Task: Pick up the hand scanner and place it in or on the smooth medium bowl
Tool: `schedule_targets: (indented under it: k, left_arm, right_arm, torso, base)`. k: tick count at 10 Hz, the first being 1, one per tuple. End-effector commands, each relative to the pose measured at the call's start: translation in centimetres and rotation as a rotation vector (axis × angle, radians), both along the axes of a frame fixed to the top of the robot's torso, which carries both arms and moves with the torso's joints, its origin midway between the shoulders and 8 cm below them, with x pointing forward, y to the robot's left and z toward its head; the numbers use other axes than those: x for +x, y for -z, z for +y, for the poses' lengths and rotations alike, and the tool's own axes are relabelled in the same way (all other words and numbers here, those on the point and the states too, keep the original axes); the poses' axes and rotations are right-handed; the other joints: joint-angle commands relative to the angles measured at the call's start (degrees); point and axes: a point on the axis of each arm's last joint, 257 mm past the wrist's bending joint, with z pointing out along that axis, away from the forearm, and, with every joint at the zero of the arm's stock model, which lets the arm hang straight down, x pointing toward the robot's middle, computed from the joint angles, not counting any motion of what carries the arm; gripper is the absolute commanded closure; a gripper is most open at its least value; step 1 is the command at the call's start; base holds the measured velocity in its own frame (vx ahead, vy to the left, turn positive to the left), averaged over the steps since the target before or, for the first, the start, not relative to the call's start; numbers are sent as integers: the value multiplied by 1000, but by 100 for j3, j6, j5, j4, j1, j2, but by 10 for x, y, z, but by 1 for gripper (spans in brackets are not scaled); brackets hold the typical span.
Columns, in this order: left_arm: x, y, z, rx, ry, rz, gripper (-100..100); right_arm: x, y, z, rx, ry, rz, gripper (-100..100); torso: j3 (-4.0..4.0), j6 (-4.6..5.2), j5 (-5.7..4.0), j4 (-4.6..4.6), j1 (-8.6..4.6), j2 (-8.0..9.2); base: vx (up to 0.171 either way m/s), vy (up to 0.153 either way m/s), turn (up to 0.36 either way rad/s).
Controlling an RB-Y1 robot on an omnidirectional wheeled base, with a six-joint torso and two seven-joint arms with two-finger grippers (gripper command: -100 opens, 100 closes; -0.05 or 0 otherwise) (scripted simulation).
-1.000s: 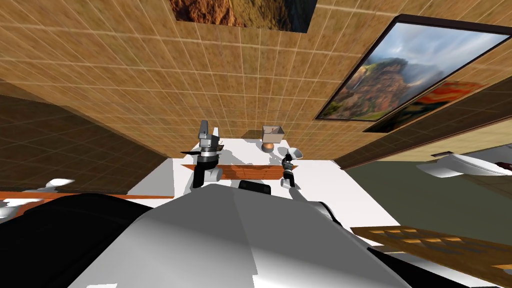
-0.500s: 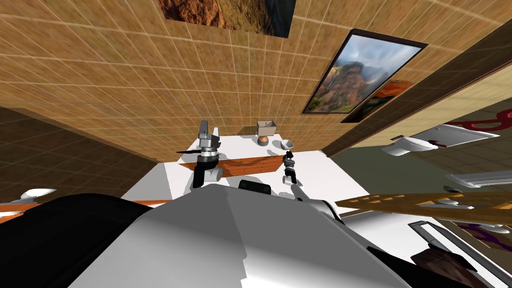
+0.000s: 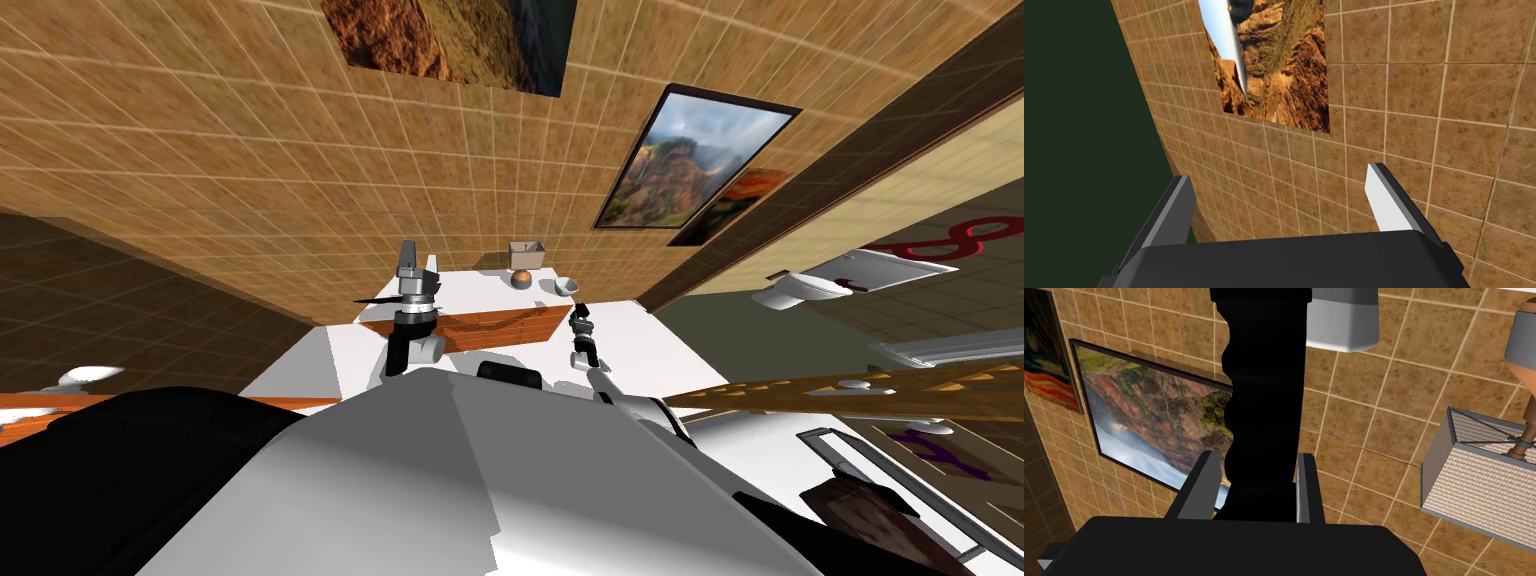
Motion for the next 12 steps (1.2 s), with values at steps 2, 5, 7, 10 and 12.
schedule_targets:
  k: [2, 5, 7, 10, 12]
  left_arm:
    - [0, 0, 0, 0, 0, 0, 0]
    - [0, 0, 0, 0, 0, 0, 0]
    - [0, 0, 0, 0, 0, 0, 0]
    - [0, 0, 0, 0, 0, 0, 0]
    - [0, 0, 0, 0, 0, 0, 0]
  right_arm:
    - [23, -34, 12, 7, -26, -78, 100]
    - [34, -47, 13, 5, -43, -95, 100]
    - [46, -59, 22, 18, -79, -111, 100]
    - [58, -71, 38, 36, -129, -125, 100]
    - [58, -71, 38, 36, -129, -125, 100]
  torso:
    - [3, -14, 10, 13, 17, -8]
    - [-1, -19, -1, 11, -14, -14]
    - [-8, -22, -7, 10, -38, -27]
    - [-26, -21, -18, 1, -56, -56]
    - [-21, -21, -16, 4, -38, -47]
  base:
    - [4, 10, -7]
    - [11, -81, 93]
    - [81, -160, 196]
    - [115, -189, 197]
    - [57, -88, 50]
